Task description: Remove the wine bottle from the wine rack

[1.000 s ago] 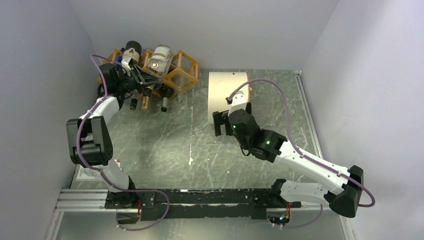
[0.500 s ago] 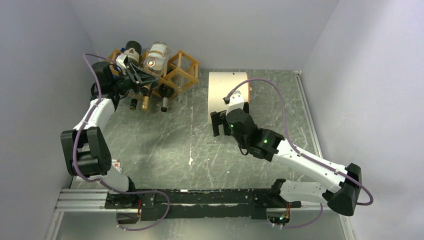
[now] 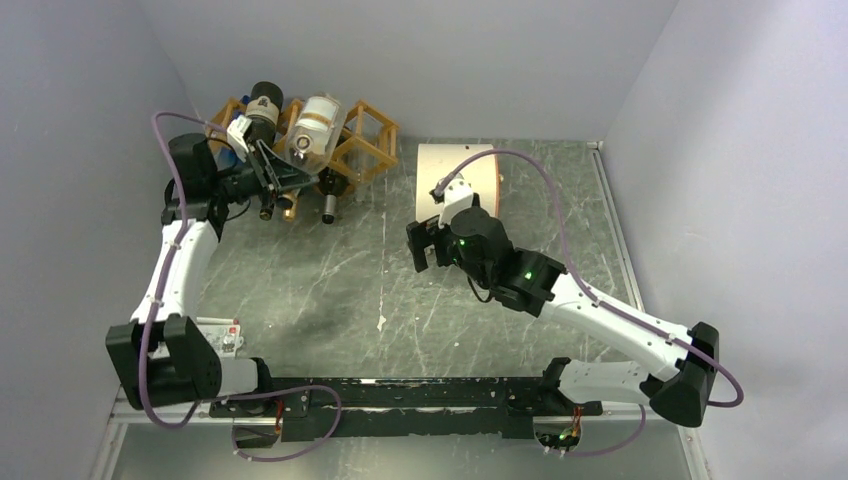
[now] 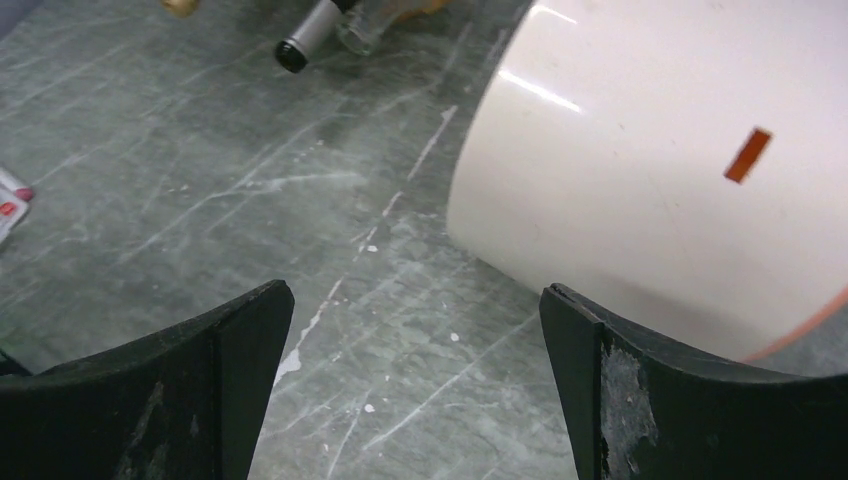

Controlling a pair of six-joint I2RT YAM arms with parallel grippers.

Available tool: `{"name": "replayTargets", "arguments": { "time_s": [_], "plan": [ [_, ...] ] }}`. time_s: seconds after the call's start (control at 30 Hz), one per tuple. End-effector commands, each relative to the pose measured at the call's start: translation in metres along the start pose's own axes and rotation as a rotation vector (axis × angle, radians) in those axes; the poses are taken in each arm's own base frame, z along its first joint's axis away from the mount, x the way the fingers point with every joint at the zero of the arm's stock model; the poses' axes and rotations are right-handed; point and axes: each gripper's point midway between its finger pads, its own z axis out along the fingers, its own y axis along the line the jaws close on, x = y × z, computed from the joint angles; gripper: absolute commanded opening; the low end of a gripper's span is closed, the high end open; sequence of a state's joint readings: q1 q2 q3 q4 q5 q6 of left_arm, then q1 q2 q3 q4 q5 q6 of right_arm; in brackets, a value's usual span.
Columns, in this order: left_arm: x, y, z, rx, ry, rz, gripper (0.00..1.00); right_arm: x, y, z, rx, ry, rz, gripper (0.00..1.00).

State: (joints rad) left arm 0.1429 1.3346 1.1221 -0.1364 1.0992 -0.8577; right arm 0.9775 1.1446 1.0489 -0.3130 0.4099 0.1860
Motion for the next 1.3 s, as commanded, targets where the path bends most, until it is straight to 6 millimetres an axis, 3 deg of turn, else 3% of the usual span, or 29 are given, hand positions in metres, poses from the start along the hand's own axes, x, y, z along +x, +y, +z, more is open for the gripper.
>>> {"name": "replayTargets", "arguments": {
  "time_s": [0.0,0.27,0.57,0.73,0.83,1.07,1.27],
  "plan": [
    [0.028,-0.036,-0.021,0.101,0.035,0.236,0.07,-0.027,0.025,0.0,-0.123,-0.057,-0.029,1.0],
    [0.089,-0.02,-0.029,0.091,0.074,0.166,0.07,-0.023,0.075,0.0,-0.392,-0.016,-0.081,1.0],
    [0.153,-0.002,-0.025,0.028,0.172,0.13,0.07,-0.032,0.105,0.016,-0.502,0.003,-0.114,1.0],
    [0.17,0.024,-0.032,-0.125,0.167,0.067,0.07,-0.03,0.117,0.033,-0.518,0.02,-0.118,1.0],
    [0.179,0.034,-0.038,-0.184,0.175,0.037,0.07,-0.026,0.135,0.038,-0.599,0.023,-0.128,1.0],
    [0.198,0.047,-0.053,-0.319,0.23,-0.014,0.07,-0.01,0.175,0.035,-0.812,-0.029,-0.214,1.0],
    [0.211,0.044,-0.063,-0.364,0.277,-0.083,0.07,0.002,0.206,0.014,-0.967,-0.227,-0.35,1.0]
  ]
}}
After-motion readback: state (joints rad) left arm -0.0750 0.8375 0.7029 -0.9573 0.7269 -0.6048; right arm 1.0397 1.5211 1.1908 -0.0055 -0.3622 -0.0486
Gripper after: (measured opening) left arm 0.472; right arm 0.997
